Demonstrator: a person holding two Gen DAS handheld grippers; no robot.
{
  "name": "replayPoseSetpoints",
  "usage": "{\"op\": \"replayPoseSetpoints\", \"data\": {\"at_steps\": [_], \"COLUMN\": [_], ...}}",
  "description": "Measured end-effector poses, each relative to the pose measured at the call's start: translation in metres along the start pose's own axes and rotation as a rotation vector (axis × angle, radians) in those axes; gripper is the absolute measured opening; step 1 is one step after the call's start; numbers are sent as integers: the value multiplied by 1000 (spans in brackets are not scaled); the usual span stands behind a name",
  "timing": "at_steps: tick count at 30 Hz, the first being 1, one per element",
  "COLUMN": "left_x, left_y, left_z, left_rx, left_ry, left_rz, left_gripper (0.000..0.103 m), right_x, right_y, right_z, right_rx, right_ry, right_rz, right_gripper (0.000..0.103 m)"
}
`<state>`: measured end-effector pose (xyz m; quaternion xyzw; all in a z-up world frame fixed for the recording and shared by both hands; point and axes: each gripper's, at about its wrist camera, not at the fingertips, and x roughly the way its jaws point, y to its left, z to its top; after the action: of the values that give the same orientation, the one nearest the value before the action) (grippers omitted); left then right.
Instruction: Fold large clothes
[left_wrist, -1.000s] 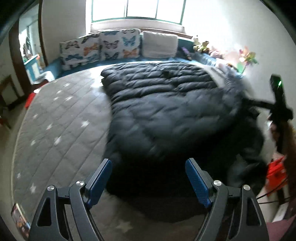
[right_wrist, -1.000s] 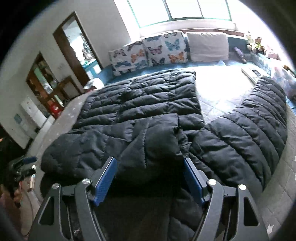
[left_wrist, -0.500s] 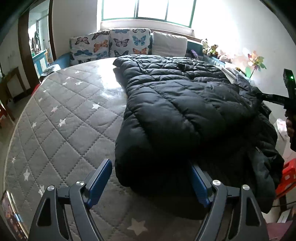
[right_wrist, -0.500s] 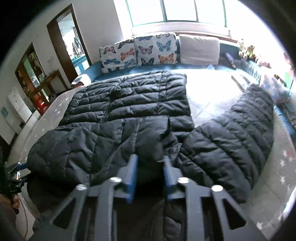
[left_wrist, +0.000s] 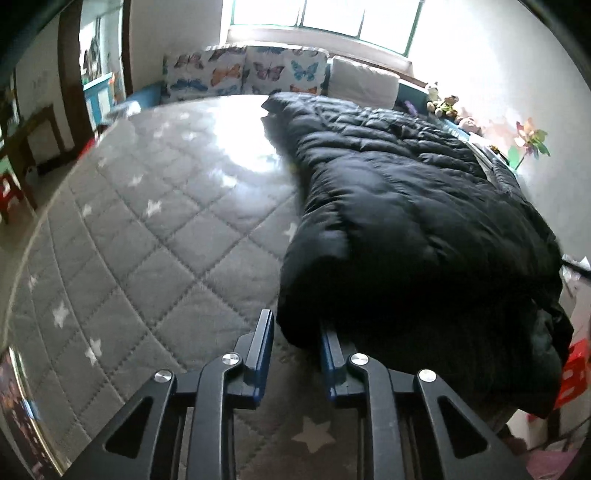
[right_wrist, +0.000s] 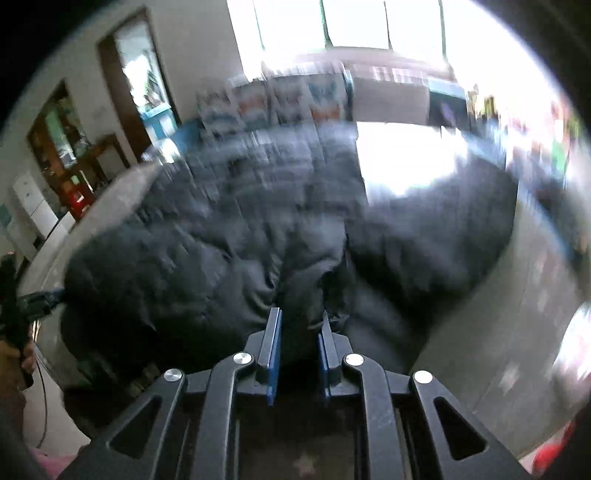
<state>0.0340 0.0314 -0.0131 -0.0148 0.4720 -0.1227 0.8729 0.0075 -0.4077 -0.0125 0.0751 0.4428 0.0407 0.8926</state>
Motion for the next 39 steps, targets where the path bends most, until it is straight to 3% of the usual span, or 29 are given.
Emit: {"op": "replayPoseSetpoints", "data": {"at_steps": [5, 9, 11, 13, 17, 20, 23, 25, 27, 32, 34, 39], "left_x": [-35, -75, -78, -69, -33, -1, 25, 36, 41, 44, 33, 26], "left_y": [0, -10, -22, -42, -83, -106, -116, -119, -118, -122, -137, -189], "left_z": [8, 28, 42, 57, 80, 87, 84, 76, 71, 82, 90, 100], "left_rx": [65, 79, 91, 121, 184, 211, 236, 245, 238, 206, 232, 306], "left_ry": [-38, -134, -149, -155, -118, -64, -18, -13, -10, 65, 37, 24], "left_rz": [85, 47, 9, -15, -50, -67, -54, -59, -82, -73, -90, -170], "left_gripper": [25, 26, 26, 26, 26, 26, 26, 27, 27, 27, 27, 27], "right_x": [-28, -49, -51, -48, -31, -5, 20, 47, 58, 29, 8, -29], "right_y": [3, 10, 13, 21, 33, 37, 36, 25, 15, 4, -7, -78], "right_z": [11, 31, 40, 47, 56, 55, 49, 40, 36, 42, 48, 71], "right_rx": [-60, -129, -138, -155, -175, -169, -174, -160, -155, -142, -124, 59], "right_ry": [-45, -105, -138, -170, -191, -135, -78, 11, 14, -24, -65, -149], "right_rz": [5, -89, -79, -75, -10, 46, 9, -17, 8, 44, 61, 52], "right_gripper": [25, 29, 42, 52, 52, 52, 52, 52, 51, 51, 53, 56]}}
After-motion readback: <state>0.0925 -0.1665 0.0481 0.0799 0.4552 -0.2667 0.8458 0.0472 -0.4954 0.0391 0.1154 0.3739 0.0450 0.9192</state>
